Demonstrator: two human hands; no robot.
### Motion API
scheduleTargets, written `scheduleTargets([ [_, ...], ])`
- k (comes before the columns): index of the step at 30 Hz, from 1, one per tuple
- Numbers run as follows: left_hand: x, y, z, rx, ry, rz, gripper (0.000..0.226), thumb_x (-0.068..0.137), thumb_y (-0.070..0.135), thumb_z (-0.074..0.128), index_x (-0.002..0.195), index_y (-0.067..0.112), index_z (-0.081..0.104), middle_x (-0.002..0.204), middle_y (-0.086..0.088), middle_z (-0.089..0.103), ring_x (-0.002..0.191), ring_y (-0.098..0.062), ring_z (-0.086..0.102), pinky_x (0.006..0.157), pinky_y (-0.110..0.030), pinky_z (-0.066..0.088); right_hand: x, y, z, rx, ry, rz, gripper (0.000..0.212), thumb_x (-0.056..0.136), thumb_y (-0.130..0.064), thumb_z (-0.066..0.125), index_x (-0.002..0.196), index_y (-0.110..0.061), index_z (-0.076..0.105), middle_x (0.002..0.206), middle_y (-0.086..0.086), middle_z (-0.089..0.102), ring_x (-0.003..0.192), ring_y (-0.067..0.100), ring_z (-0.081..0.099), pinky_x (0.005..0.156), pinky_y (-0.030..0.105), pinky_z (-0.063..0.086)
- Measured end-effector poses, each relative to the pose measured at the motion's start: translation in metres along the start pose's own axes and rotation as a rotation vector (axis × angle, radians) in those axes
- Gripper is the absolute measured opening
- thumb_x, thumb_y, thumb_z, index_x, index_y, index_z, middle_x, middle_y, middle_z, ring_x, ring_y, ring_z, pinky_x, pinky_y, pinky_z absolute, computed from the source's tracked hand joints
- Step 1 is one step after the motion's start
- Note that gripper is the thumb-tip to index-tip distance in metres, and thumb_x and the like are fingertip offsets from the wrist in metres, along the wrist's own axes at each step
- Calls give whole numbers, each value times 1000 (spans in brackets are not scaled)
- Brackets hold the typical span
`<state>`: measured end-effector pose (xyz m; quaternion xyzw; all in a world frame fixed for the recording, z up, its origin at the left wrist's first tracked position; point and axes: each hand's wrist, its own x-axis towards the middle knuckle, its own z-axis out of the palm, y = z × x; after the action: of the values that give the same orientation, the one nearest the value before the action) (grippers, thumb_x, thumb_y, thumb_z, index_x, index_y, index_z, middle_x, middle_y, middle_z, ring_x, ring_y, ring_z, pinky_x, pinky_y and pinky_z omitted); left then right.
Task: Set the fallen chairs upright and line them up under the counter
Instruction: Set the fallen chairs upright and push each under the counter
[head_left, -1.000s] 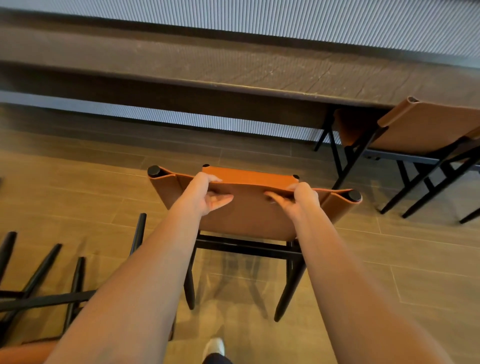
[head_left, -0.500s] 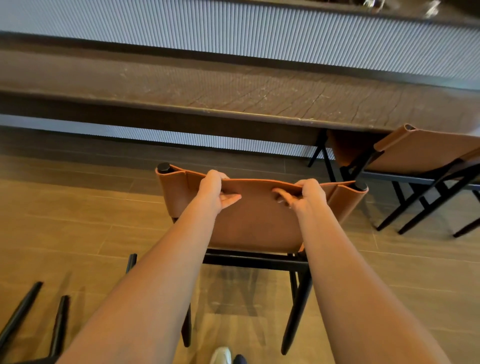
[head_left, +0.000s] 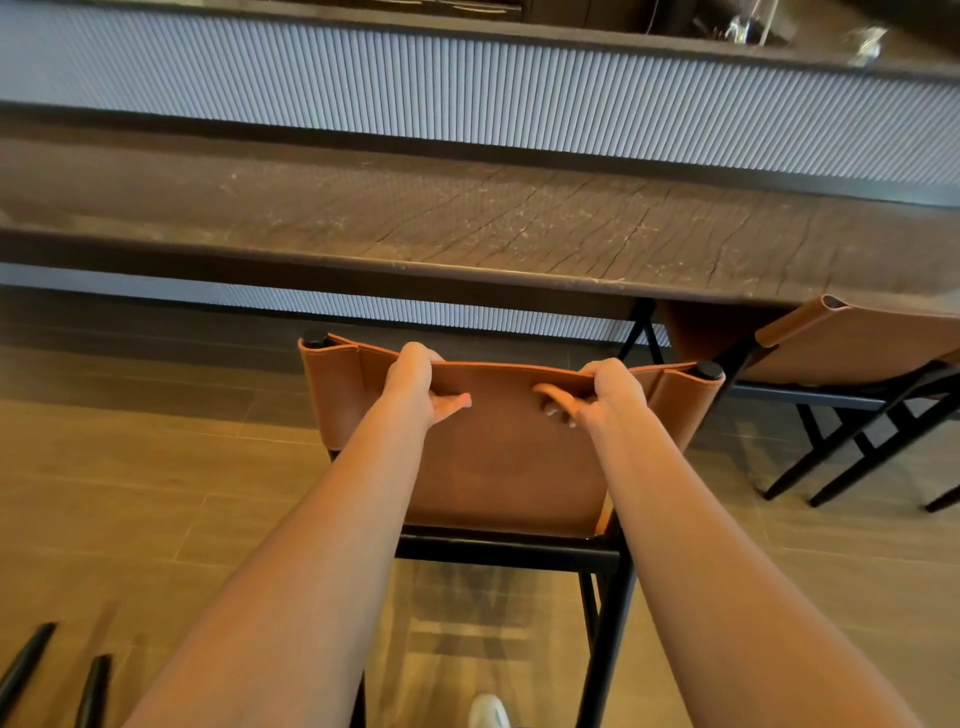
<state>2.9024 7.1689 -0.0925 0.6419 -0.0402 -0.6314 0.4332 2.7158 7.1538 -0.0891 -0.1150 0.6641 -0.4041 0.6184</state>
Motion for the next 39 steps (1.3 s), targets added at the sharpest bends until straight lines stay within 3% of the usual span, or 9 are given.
scheduleTargets([
  [4,10,17,13,52,29,-8,9,90,18,54,98,14,50,101,-16,58,97,-37,60,70,-46,58,16,-18,7,1,-21,-1,37,93,2,37,130,5,38,113,28,45,100,52,54,48,47,56],
  [10,19,36,30,88,68,25,9,88,19,50,96,14,50,99,-17,58,86,-38,60,60,-48,59,41,-42,16,-23,-42,69,51,92,-2,38,142,-2,25,124,32,33,111,55,46,34,49,50],
  [16,35,51,43,163,95,20,15,92,26,47,101,14,51,100,-15,60,81,-37,67,54,-42,60,59,-59,25,8,-83,115,52,93,0,36,143,-1,21,140,36,21,127,58,33,57,60,52],
  [23,69,72,56,202,114,-41,25,93,26,51,113,13,46,92,-17,59,78,-36,69,68,-44,60,77,-75,37,28,-90,99,44,89,3,36,132,7,35,122,34,39,113,56,44,38,46,52],
  [28,91,97,70,186,36,-4,38,91,8,51,128,1,46,110,-24,59,106,-42,61,74,-43,58,91,-94,48,52,-76,76,24,88,8,33,110,8,43,97,30,45,101,57,51,44,44,51],
  [31,102,116,82,236,20,-111,34,91,2,51,122,-12,46,102,-32,55,106,-44,60,75,-37,58,99,-109,54,71,-50,83,22,90,8,34,110,8,43,101,31,45,101,58,52,45,45,53],
  [35,115,127,107,223,-11,-69,23,91,-1,54,114,-6,51,90,-25,60,98,-41,63,83,-39,58,116,-131,52,101,-12,123,23,93,4,38,116,6,42,109,32,46,102,53,54,42,44,53],
  [37,121,134,124,200,-9,-41,24,91,-1,55,115,-2,51,92,-23,60,96,-40,63,80,-39,58,129,-146,49,149,-12,112,23,93,5,38,116,6,41,106,32,46,100,53,54,40,44,53],
  [39,128,147,145,145,-4,-51,24,90,-2,54,115,-2,50,98,-25,59,90,-41,63,62,-36,60,141,-160,47,210,-45,65,31,91,8,36,121,9,38,111,34,45,93,53,52,42,46,53],
])
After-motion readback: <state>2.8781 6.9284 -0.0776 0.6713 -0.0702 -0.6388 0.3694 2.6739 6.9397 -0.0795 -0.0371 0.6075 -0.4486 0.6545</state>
